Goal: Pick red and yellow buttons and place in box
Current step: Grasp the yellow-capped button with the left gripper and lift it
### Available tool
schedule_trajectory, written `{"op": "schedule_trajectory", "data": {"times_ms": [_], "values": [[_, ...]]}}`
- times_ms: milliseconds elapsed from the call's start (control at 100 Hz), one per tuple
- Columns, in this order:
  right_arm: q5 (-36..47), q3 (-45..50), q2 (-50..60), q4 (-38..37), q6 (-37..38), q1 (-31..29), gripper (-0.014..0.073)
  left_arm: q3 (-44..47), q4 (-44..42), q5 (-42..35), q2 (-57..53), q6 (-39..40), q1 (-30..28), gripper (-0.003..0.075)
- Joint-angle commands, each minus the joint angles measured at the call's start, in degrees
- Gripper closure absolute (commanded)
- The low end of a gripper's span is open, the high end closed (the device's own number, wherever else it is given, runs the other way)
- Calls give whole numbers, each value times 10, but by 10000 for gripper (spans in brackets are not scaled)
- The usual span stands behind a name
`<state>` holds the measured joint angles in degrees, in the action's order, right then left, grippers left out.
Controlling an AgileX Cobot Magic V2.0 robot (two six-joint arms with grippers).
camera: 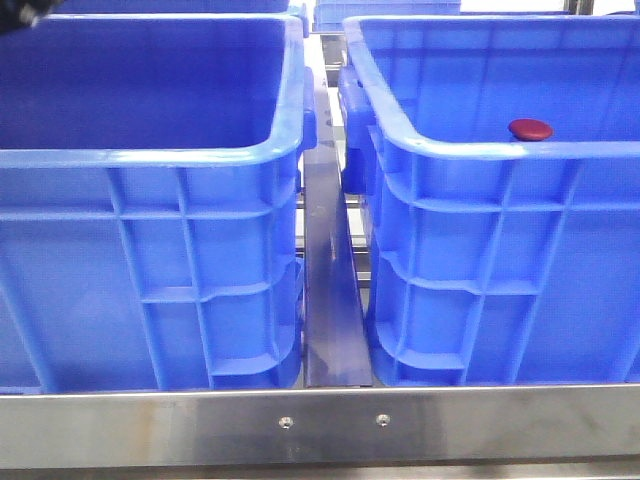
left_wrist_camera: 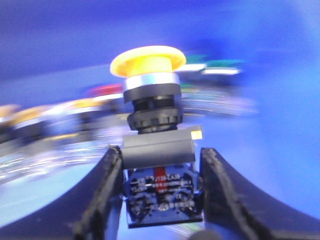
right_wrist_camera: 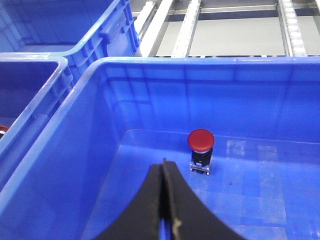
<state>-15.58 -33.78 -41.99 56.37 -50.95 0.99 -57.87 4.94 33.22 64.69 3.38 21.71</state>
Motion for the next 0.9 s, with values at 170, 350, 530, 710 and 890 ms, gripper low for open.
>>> {"op": "schedule_trajectory", "data": {"times_ms": [170,350,530,710,890], "values": [[7,-15,3,7,-4,-5,661,-1,4,-34,-90,-12,122,739],[-15,-15,3,7,-4,-5,637,-1,4,-34,-100,-12,180,739],[-45,-15,3,17,-4,-5,382,-1,4,-34,-99,-12,217,739],[-52,-15,3,126,-4,-5,23,-1,4,-34,-99,-12,222,739],[-127,-28,-3,208,-4,-5,-20,-1,4,-34,-99,-12,222,739]]}}
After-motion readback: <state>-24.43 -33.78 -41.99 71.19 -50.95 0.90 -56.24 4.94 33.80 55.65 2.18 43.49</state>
